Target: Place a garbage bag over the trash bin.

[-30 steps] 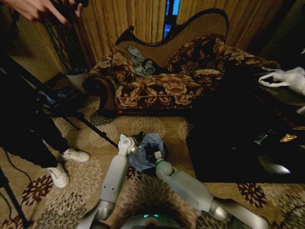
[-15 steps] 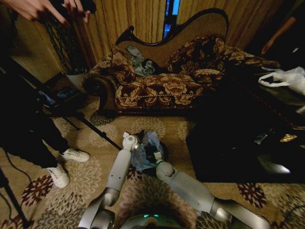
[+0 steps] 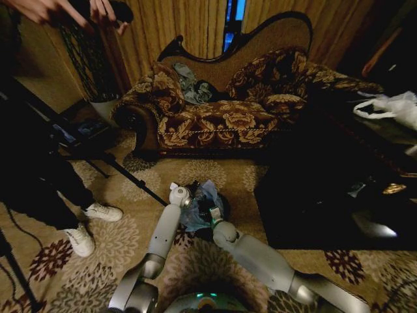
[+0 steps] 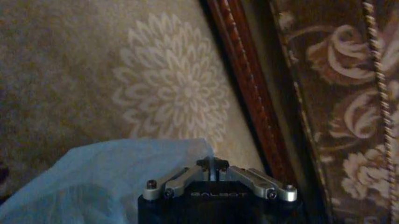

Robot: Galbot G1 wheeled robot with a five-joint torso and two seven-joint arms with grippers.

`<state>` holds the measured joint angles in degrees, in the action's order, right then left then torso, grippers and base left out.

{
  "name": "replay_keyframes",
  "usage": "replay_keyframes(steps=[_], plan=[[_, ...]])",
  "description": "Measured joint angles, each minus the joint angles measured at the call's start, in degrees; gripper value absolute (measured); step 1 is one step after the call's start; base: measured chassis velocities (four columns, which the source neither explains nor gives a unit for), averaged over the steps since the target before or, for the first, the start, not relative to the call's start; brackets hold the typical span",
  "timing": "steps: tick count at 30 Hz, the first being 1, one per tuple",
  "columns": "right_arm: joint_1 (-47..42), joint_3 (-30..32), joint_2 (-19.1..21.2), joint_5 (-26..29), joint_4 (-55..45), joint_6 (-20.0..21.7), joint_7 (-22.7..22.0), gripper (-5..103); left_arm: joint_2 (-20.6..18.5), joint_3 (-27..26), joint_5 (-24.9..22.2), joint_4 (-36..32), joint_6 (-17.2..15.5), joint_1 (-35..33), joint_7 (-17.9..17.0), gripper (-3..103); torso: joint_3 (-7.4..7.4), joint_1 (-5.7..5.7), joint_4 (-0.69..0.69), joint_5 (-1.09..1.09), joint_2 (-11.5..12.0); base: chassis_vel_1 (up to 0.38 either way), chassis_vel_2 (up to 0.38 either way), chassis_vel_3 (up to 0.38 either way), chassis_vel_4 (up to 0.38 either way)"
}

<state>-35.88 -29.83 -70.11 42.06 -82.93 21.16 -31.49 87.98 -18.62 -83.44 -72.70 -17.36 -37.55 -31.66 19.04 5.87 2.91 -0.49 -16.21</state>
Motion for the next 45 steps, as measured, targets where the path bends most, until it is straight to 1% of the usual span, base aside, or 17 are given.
replay_keyframes(steps=[2, 4, 7, 8, 9, 10, 12, 13, 14, 15, 19, 20, 22, 32, 40, 43, 45], plan=[[0.0, -0.1, 0.3, 0.2, -0.8, -0.1, -0.3, 100, -0.1, 0.0, 0.3, -1.7, -0.3, -1.3, 0.3, 18, 0.00, 0.00, 0.00, -0.01, 0.0, 0.000, 0.000, 0.000, 0.000], [-0.1, -0.1, 0.4, 0.4, -1.2, -0.3, -0.6, 100, -0.2, 0.0, 0.5, -2.6, -0.5, -1.9, 0.4, 18, 0.00, 0.00, 0.00, -0.01, 0.0, 0.000, 0.000, 0.000, 0.000], [-0.1, 0.3, 0.7, 1.0, -2.8, -0.7, -0.9, 100, -0.8, 0.0, 1.8, -5.6, -0.8, -4.7, 0.9, 34, 0.00, 0.00, 0.00, -0.01, 0.0, 0.000, 0.000, 0.000, 0.000], [0.1, 0.9, 0.8, 1.4, -3.7, -1.0, -1.0, 100, -1.4, -0.1, 2.1, -7.8, -1.1, -6.4, 1.1, 45, 0.00, 0.00, -0.01, 0.00, 0.0, 0.000, 0.000, 0.000, 0.000], [0.2, 1.1, 0.9, 1.5, -3.9, -1.2, -1.0, 100, -1.5, -0.1, 2.2, -8.2, -1.1, -6.7, 1.1, 51, 0.00, 0.00, -0.01, -0.01, 0.0, 0.000, 0.000, 0.000, 0.000], [0.2, 1.1, 0.9, 1.5, -3.9, -1.2, -1.0, 100, -1.5, -0.1, 2.2, -8.2, -1.1, -6.7, 1.1, 51, 0.00, 0.00, -0.01, -0.01, 0.0, 0.000, 0.000, 0.000, 0.000], [0.3, 1.6, 1.1, 2.4, -4.9, -1.5, -1.1, 100, -1.6, -0.1, 2.7, -9.7, -1.3, -7.7, 1.4, 62, 0.00, 0.00, -0.01, 0.00, 0.0, 0.000, 0.000, 0.000, 0.000], [0.3, 1.8, 1.2, 2.9, -5.4, -1.7, -1.2, 100, -1.6, -0.1, 2.7, -10.2, -1.4, -8.0, 1.4, 62, 0.00, 0.00, 0.00, 0.00, 0.0, 0.000, 0.000, 0.000, 0.000], [0.3, 2.0, 1.4, 3.5, -5.8, -1.8, -1.2, 100, -1.6, 0.0, 2.8, -10.7, -1.5, -8.2, 1.5, 68, 0.00, 0.00, 0.00, 0.00, 0.0, 0.000, 0.000, 0.000, 0.000], [0.3, 2.0, 1.4, 3.5, -5.8, -1.8, -1.2, 100, -1.6, 0.0, 2.8, -10.7, -1.5, -8.2, 1.5, 68, 0.00, 0.00, 0.00, 0.00, 0.0, 0.000, 0.000, 0.000, 0.000], [0.3, 2.7, 2.0, 5.2, -7.1, -2.7, -1.5, 100, -1.7, 0.0, 2.9, -12.0, -1.8, -9.0, 1.8, 89, 0.00, 0.00, 0.00, 0.00, 0.0, 0.000, 0.000, 0.000, 0.000], [0.3, 2.7, 2.0, 5.2, -7.1, -2.7, -1.5, 100, -1.7, 0.0, 2.9, -12.0, -1.8, -9.0, 1.8, 89, 0.00, 0.00, 0.00, 0.00, 0.0, 0.000, 0.000, 0.000, 0.000], [0.5, 3.0, 2.3, 6.4, -8.2, -2.7, -1.9, 100, -1.9, -0.1, 2.9, -12.6, -2.0, -9.4, 1.9, 98, 0.00, 0.00, 0.00, 0.00, 0.0, 0.000, 0.000, 0.000, 0.000], [1.2, 3.5, 3.2, 7.5, -10.0, -2.4, -2.2, 100, -3.1, -0.2, 2.7, -14.0, -2.4, -10.7, 2.8, 100, 0.00, 0.00, 0.00, -0.01, 0.0, 0.000, 0.000, 0.000, 0.000], [1.3, 3.5, 3.2, 7.5, -9.8, -2.3, -1.9, 100, -3.3, -0.5, 0.8, -18.5, -2.9, -12.5, -2.5, 100, 0.00, 0.00, 0.01, -0.01, 0.0, 0.000, 0.000, 0.000, 0.000], [1.2, 3.6, 3.2, 7.5, -9.7, -2.3, -1.8, 100, -4.1, -0.6, 1.5, -21.0, -3.3, -13.9, -3.0, 100, 0.00, 0.00, 0.00, 0.00, 0.0, 0.000, 0.000, 0.000, 0.000], [1.2, 3.9, 3.1, 7.5, -9.7, -2.3, -1.7, 100, -4.7, -0.8, 5.3, -24.5, -4.0, -16.1, -2.2, 100, 0.00, 0.00, -0.01, -0.01, 0.0, 0.000, 0.000, 0.000, 0.000]])
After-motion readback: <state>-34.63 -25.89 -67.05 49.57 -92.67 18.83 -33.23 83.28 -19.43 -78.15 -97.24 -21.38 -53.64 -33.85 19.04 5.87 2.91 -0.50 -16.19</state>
